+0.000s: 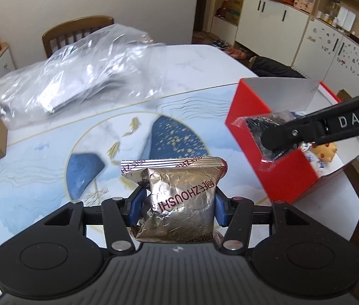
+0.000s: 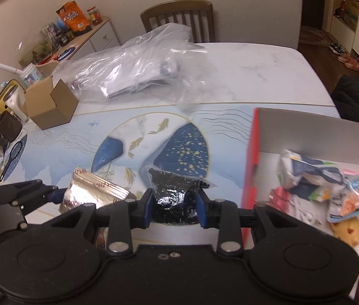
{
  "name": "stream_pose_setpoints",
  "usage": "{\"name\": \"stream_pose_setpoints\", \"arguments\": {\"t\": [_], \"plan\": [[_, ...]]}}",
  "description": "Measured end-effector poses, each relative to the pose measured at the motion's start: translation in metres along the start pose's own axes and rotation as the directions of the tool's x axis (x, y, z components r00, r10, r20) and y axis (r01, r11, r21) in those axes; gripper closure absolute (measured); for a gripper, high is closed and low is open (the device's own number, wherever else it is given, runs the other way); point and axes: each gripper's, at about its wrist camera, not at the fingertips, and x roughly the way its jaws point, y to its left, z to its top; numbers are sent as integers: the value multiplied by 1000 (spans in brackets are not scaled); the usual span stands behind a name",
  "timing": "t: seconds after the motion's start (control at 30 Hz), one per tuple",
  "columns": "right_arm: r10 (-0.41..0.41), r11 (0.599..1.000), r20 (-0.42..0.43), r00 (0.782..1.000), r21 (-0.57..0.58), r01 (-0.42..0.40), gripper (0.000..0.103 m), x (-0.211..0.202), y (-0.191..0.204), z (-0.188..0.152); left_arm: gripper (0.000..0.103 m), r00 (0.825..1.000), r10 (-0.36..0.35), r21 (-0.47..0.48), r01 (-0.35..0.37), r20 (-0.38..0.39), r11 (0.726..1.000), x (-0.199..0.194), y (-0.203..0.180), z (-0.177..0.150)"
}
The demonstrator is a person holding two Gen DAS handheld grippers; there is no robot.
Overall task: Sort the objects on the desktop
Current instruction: 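Carry the gold foil bag and black bead packet with both tools over the shoebox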
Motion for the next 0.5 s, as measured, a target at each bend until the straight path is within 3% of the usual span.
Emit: {"name": "stream_pose_setpoints", "arguments": {"t": [0.5], "plan": [[-58,992,36,998,110,54,70,-48,-76,-29,50,995,-102,86,100,11,991,3,-68,34]]}}
